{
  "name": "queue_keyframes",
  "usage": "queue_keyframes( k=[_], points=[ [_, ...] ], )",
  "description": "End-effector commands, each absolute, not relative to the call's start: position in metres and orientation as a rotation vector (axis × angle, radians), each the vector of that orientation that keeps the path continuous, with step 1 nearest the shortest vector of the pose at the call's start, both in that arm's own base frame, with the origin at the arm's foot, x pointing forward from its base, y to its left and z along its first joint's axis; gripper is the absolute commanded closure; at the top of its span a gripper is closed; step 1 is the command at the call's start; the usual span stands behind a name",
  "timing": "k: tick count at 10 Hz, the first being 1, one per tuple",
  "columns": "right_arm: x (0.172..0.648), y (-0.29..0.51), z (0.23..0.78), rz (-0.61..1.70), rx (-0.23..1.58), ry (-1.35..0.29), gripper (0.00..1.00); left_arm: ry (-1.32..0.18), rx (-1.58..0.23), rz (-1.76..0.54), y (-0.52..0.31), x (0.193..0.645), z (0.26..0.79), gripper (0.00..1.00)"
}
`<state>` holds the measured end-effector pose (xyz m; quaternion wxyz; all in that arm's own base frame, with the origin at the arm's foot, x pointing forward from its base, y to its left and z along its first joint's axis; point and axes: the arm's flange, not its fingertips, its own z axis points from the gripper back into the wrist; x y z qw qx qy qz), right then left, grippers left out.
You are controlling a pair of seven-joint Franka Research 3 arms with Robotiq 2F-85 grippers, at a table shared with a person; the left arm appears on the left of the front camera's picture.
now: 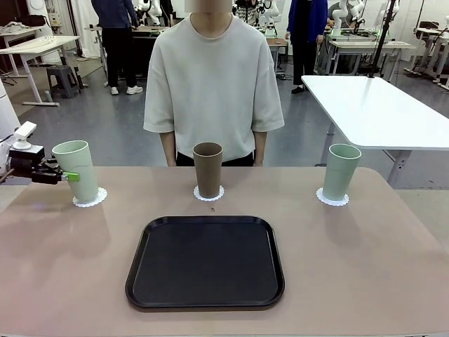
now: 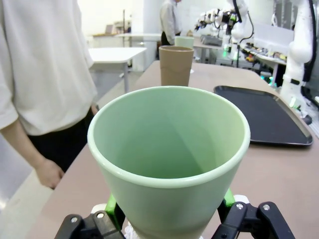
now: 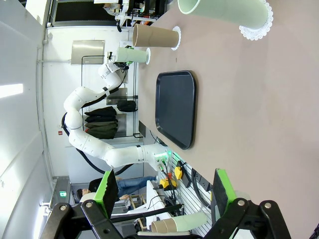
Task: Place coasters on the table and set cups on them.
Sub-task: Take one Reusable plastic cup from the Flat Tray and place it on a coaster set by the human.
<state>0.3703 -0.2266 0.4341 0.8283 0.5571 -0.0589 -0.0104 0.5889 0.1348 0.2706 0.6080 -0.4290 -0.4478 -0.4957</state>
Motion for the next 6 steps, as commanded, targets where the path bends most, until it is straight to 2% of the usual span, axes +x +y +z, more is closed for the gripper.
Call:
queue_keyframes(
  k=[1, 6],
  points=[
    [0.3660, -0.2241, 0.4343, -0.019, 1.189, -0.128, 0.00, -1.041, -0.984, -1.170, 0.1308, 0.5865, 0.2687, 0.13],
    [0.3660, -0.2241, 0.4343, -0.019, 1.189, -0.128, 0.00, -1.024, -0.990, -1.175, 0.1269, 0.5886, 0.2596, 0.13]
  ],
)
